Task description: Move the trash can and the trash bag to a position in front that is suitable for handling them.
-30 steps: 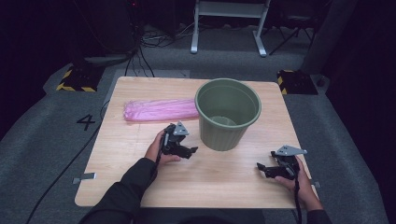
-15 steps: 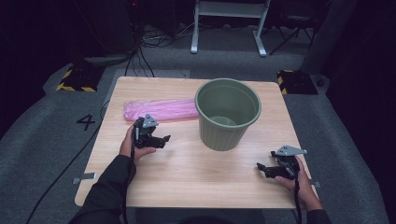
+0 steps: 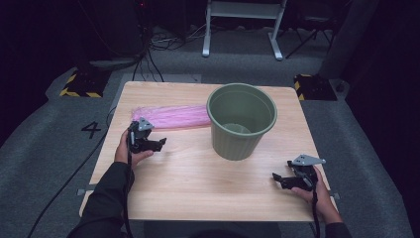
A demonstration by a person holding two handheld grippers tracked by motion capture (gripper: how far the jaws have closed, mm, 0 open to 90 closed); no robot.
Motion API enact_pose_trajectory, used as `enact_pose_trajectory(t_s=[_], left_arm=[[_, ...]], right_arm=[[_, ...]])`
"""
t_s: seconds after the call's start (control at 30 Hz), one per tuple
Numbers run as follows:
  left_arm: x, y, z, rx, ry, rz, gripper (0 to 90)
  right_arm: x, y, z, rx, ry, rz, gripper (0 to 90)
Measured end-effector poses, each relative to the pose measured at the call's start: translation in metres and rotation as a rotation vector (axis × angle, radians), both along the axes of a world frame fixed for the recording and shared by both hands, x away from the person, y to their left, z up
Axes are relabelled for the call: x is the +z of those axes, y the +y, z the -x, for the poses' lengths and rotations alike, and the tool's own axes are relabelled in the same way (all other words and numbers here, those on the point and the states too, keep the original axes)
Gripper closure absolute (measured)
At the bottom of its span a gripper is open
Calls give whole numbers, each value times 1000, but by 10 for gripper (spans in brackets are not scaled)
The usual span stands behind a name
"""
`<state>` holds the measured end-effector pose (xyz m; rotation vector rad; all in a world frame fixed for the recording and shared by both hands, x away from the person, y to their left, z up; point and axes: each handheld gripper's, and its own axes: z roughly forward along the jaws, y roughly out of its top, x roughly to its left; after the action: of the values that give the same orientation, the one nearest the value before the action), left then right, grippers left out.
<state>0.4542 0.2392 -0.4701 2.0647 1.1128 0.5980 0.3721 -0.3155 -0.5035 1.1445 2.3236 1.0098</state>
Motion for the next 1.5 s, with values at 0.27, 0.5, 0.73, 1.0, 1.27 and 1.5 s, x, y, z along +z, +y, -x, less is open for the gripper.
enact_pose_trajectory(t_s=[0.27, 0.5, 0.73, 1.0, 1.27, 1.5], left_arm=[[0, 29, -12, 132, -20, 10, 173], [-10, 46, -23, 187, 23, 41, 257], [-20, 49, -28, 141, 60, 51, 621], [-22, 44, -22, 33, 77, 35, 862], [-13, 44, -22, 187, -23, 29, 294], [-7, 41, -30, 165, -22, 97, 187]], right_arm=[[0, 0, 0, 0, 0, 0, 146], [0, 0, 0, 0, 0, 0, 146], [0, 0, 0, 0, 0, 0, 146], [0, 0, 0, 0, -1, 0, 146], [0, 0, 0, 0, 0, 0, 146], [0, 0, 0, 0, 0, 0, 146]])
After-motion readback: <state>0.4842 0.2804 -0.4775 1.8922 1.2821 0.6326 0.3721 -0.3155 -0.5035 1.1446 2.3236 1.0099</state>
